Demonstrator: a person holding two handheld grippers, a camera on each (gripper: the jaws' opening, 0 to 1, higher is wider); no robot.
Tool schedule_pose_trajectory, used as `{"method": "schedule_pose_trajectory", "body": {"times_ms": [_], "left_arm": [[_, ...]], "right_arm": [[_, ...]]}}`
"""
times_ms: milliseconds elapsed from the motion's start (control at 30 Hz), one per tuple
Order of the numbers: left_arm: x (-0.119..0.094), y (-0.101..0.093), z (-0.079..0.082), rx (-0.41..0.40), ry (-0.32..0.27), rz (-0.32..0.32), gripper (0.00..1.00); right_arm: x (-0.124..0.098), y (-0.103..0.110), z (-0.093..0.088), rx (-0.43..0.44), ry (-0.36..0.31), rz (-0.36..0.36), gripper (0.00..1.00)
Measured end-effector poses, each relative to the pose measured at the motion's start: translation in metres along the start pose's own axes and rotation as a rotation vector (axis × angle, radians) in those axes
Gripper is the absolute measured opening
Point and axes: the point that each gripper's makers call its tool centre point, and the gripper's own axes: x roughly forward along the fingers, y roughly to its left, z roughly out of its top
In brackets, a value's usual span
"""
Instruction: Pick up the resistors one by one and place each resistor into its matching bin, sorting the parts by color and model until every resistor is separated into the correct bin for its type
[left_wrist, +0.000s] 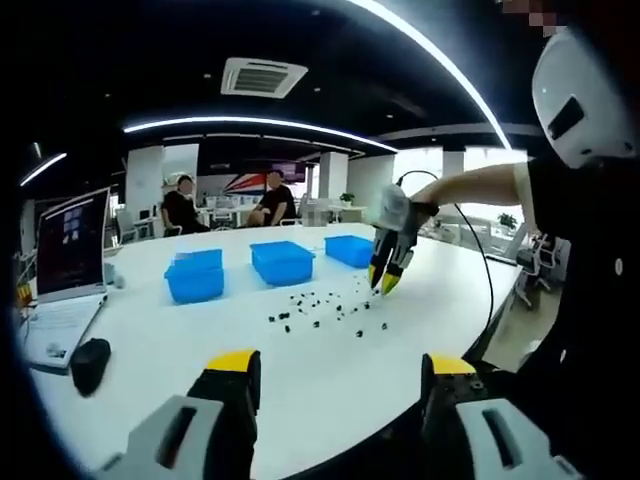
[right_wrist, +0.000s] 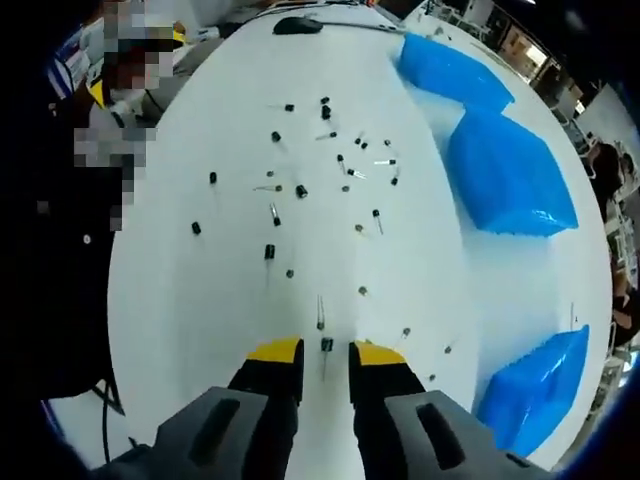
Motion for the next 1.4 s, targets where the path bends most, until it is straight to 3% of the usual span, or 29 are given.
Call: {"method": "schedule_pose_trajectory", "body": {"times_ms": [233,333,533,633,767,900,1067,1200,1233,1267,1333,1400], "left_arm": [[0.004,-0.005,-0.005,-0.011,0.008,-0.011,0.66],[0.004,-0.004,-0.005,-0.010,0.009,-0.008,0.66],[0.003,-0.007,0.004,0.006,-0.018,-0.023,0.66],[0.003,-0.010,0.010,0.013,-0.033,-0.035,0.67],[0.004,-0.014,0.017,0.030,-0.055,-0.053,0.67],[0.005,-0.013,0.026,0.031,-0.092,-0.050,0.67],[-0.002,-0.001,0.063,-0.044,-0.275,-0.006,0.70],[-0.009,0.019,0.075,-0.002,-0.326,0.112,0.69],[-0.011,0.022,0.076,0.001,-0.336,0.130,0.69],[-0.014,0.027,0.079,0.000,-0.351,0.163,0.69],[-0.018,0.030,0.080,-0.013,-0.365,0.177,0.69],[-0.022,0.034,0.079,-0.016,-0.369,0.196,0.69]], "right_arm": [[0.000,0.004,0.000,0.040,-0.004,0.019,0.15],[0.001,0.002,-0.001,0.057,-0.003,0.007,0.07],[0.000,0.007,0.001,0.014,-0.001,-0.013,0.07],[-0.008,0.026,0.011,-0.019,-0.065,0.058,0.07],[-0.031,0.031,0.019,0.006,-0.147,0.026,0.07],[-0.060,0.035,0.032,0.076,-0.295,-0.025,0.07],[-0.125,0.036,0.076,0.182,-0.716,-0.205,0.07],[-0.171,0.035,0.099,0.282,-1.001,-0.362,0.07],[-0.178,0.035,0.101,0.301,-1.047,-0.387,0.07],[-0.193,0.034,0.105,0.322,-1.127,-0.470,0.07],[-0.209,0.033,0.111,0.334,-1.207,-0.556,0.07],[-0.222,0.032,0.120,0.349,-1.284,-0.588,0.07]]}}
